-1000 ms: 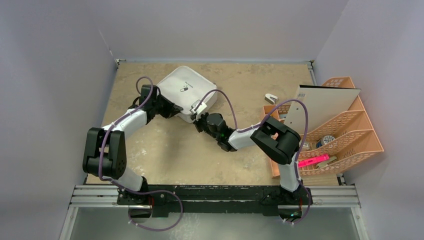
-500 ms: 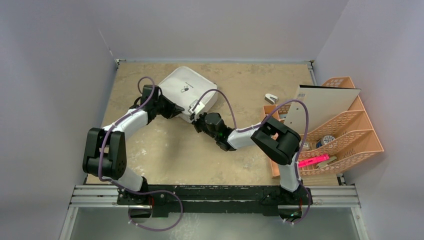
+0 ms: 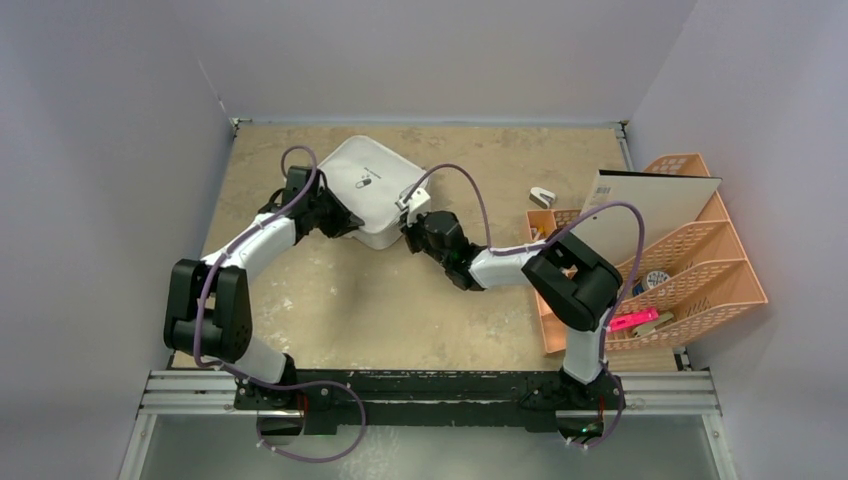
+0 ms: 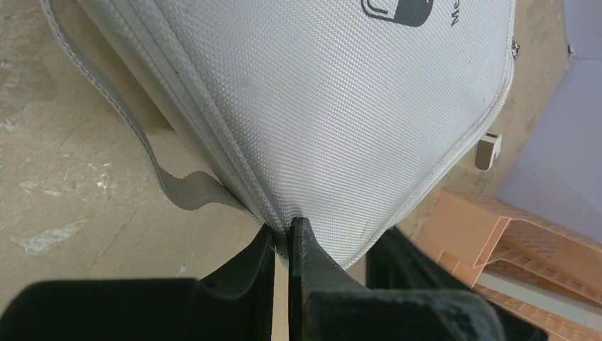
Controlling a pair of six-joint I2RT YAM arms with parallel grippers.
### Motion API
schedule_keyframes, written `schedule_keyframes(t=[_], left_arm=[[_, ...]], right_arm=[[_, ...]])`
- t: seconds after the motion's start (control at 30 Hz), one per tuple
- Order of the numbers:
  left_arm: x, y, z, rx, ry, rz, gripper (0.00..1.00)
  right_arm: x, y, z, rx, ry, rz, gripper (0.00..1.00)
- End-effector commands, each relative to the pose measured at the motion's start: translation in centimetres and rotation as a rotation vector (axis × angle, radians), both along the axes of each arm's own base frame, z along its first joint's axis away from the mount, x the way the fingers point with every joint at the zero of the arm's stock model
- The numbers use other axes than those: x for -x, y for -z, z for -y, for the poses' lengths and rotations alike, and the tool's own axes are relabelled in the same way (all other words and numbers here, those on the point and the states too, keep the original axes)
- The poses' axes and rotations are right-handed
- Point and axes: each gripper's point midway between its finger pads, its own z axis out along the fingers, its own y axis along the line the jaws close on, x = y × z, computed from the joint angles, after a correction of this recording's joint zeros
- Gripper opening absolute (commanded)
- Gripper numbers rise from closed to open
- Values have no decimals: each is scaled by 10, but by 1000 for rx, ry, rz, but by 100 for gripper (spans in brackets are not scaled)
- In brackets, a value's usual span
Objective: Organize the medicine kit
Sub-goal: Zip the medicine box at the center of the board.
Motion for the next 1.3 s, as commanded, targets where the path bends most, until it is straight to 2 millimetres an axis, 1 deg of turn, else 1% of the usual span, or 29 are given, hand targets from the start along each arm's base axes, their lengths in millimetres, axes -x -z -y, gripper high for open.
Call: schedule_keyframes(t=[0.0, 0.07, 0.13, 0.27, 0.37, 0.5, 0.57, 0.67, 0.83, 0.9, 1.03, 1.2, 1.27], left_arm=[[8, -5, -28, -148, 19, 28, 0], [9, -4, -28, -150, 28, 28, 0], [9, -5, -27, -146, 36, 35, 0], [12, -9, -23, -142, 84, 53, 0], [17, -9, -29, -177, 111, 48, 0], [26, -6, -48, -205, 99, 30, 0], [28, -7, -56, -210, 92, 36, 0], [30, -9, -62, -227, 113, 46, 0], [33, -4, -53, -220, 246, 50, 0], [35, -1, -54, -235, 278, 46, 0], [37, 0, -54, -260, 336, 72, 0], [40, 7, -44, -225, 439, 53, 0], [42, 12, -47, -240, 461, 30, 0]], right_arm=[[-39, -19, 61, 46, 229, 47, 0], [-43, -18, 64, 54, 230, 48, 0], [-48, -15, 63, 53, 206, 50, 0], [-63, -10, 61, 55, 182, 35, 0], [-78, -11, 72, 51, 217, 27, 0], [-95, -15, 94, 55, 265, 21, 0], [-104, -15, 103, 58, 275, 8, 0], [-114, -14, 111, 67, 260, 11, 0], [-128, -13, 107, 81, 147, 43, 0], [-136, -11, 110, 95, 134, 48, 0], [-152, -14, 116, 85, 97, 58, 0], [-163, -18, 110, 93, 11, 94, 0], [-164, -19, 108, 105, -26, 124, 0]])
